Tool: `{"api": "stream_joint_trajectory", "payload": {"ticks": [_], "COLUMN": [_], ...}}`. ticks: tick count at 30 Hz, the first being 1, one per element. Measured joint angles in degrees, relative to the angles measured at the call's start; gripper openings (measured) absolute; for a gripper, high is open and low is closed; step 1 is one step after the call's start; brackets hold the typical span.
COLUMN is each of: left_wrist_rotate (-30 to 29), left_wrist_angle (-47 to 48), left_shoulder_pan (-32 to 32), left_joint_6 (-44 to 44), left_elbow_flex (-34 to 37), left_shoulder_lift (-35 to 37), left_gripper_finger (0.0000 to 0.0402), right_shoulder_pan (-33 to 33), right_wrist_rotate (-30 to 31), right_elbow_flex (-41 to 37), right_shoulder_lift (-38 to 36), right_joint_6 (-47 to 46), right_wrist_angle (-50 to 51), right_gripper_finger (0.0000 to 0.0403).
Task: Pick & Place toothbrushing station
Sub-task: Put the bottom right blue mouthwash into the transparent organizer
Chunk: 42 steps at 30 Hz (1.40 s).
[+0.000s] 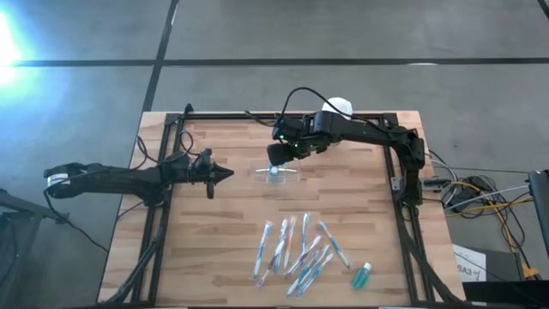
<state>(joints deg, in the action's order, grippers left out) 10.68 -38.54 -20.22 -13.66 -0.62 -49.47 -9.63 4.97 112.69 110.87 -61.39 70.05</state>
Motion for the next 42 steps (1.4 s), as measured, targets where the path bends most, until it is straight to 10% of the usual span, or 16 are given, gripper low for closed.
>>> {"api": "stream_joint_trajectory", "payload": {"ticks": [42], "left_wrist_rotate": [-1.6], "left_wrist_angle": [-0.4], "left_shoulder_pan": [0.0], "left_joint_6": [-0.5], "left_elbow_flex": [0.0], "left_shoulder_lift": [0.0], "left_gripper_finger": [0.0012], "right_shoulder_pan": [-1.5], "right_wrist_rotate": [0.7], "right_elbow_flex": [-0.2], "right_shoulder_lift": [9.9], "right_joint_6": [-1.0], "right_wrist_angle": [-0.1], "right_gripper_finger": [0.0086]}}
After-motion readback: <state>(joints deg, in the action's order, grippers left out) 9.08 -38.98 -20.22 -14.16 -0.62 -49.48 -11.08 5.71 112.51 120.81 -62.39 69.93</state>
